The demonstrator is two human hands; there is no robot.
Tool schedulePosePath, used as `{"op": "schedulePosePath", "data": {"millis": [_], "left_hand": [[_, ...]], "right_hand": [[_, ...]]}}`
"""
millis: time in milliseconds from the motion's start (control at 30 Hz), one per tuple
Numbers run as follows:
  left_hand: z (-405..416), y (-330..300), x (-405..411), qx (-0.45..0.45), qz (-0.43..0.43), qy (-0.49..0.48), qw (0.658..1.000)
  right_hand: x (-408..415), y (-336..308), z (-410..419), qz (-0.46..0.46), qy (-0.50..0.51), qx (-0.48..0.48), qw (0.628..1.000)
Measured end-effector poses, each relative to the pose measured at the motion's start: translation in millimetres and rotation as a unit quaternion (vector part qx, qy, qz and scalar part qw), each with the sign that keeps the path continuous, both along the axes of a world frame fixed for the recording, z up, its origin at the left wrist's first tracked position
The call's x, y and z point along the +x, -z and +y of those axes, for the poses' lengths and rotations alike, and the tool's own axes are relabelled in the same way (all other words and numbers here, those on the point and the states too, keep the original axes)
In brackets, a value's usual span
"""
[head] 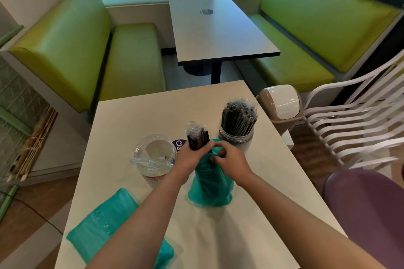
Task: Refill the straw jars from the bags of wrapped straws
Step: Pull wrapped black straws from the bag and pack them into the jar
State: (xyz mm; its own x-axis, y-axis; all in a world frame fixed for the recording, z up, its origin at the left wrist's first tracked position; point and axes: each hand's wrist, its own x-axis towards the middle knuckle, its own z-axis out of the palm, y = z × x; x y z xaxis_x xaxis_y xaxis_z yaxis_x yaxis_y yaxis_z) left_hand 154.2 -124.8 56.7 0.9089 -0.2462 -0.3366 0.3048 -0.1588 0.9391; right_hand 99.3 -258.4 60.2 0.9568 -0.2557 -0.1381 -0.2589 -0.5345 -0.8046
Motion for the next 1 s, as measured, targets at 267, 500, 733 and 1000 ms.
{"op": "schedulePosePath", "data": {"millis": [267,500,733,1000], "left_hand": [[13.7,-1.5,-2.0,-0.057,0.029,0.113,0.992],[10.6,9.1,-5.2,-0.026,0.010,0.078,0.997],[6.4,6.9,-8.2,-0.009,-0.023,0.064,0.998],[4.1,6.8,-6.4,-0.007,-0.035,0.043,0.998]], "right_hand": [[6.0,1.7,-12.7,0.041,-0.006,0.093,0.995],[8.5,-5.6,-16.7,0.075,-0.002,0.239,0.968],[14.2,-3.1,-15.7,0.046,-0.005,0.234,0.971],[17.1,-7.2,-15.3,0.043,0.015,0.245,0.969]]}}
